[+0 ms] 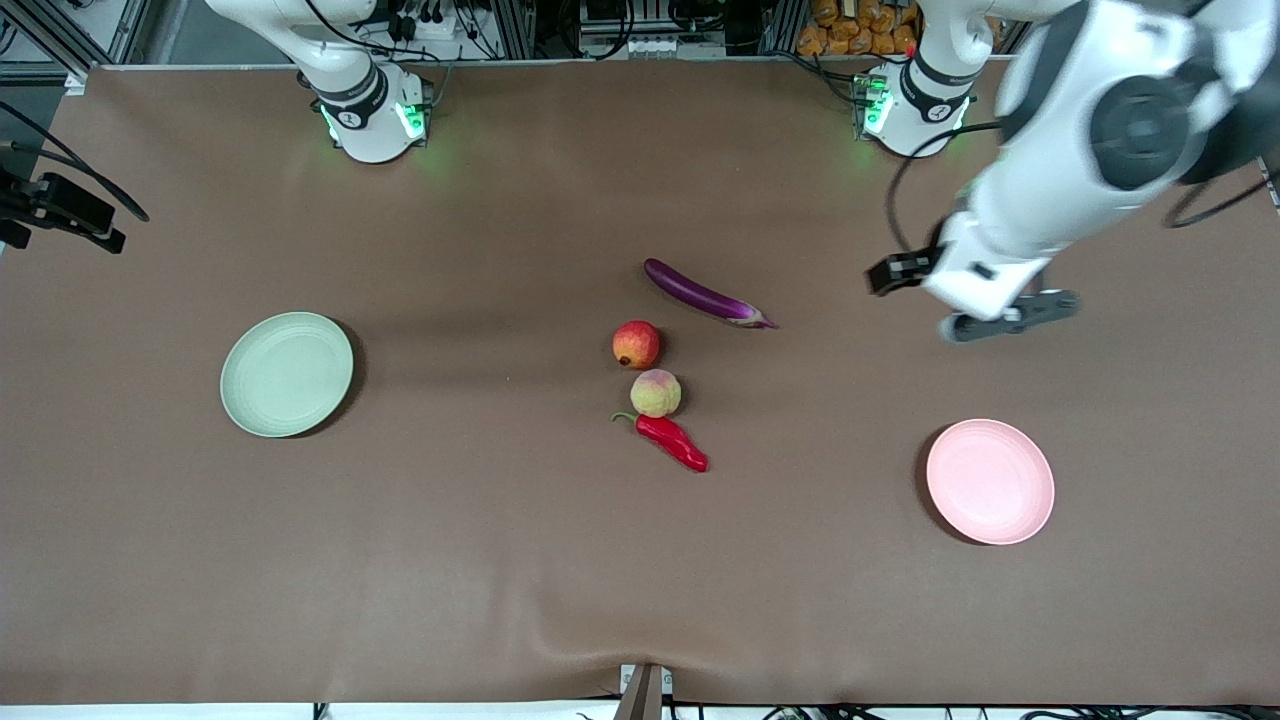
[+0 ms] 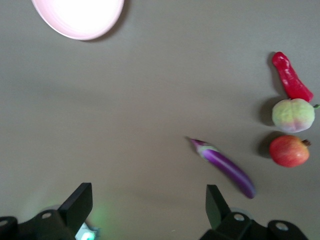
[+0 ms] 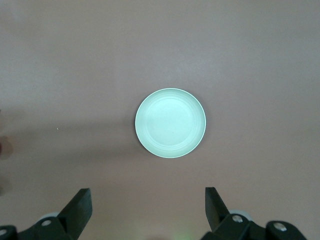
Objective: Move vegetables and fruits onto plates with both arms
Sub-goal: 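Reach the left gripper down to the purple eggplant and close on it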
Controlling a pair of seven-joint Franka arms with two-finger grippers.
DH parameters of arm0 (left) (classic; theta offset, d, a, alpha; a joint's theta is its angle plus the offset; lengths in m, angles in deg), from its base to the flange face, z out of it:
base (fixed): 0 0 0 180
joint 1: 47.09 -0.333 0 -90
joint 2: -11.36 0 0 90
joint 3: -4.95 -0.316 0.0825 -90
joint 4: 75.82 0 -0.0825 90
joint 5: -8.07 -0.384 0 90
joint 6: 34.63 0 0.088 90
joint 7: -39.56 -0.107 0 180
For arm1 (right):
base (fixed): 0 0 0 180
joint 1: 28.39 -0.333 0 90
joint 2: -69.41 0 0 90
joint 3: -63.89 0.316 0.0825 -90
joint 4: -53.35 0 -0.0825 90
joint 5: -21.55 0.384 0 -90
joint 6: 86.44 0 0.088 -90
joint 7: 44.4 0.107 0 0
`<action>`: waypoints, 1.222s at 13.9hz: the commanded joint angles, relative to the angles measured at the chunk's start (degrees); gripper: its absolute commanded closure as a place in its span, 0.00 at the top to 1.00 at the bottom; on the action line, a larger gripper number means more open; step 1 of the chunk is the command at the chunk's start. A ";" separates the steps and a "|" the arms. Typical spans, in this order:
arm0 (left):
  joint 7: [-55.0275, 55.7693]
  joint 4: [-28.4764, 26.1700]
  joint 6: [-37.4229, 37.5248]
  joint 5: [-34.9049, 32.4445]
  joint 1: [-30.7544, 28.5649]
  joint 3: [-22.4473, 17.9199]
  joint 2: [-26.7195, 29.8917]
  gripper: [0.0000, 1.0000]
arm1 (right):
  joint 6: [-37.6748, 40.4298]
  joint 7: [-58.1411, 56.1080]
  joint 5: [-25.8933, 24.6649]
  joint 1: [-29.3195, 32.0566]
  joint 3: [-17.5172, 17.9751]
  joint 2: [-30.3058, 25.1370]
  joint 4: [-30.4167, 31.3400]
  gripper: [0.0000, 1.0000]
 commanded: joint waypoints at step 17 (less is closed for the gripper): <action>41.48 -14.70 -33.47 -1.71 16.53 0.94 -20.32 1.00 | -0.12 -0.02 0.46 -0.27 0.50 -1.12 1.14 1.00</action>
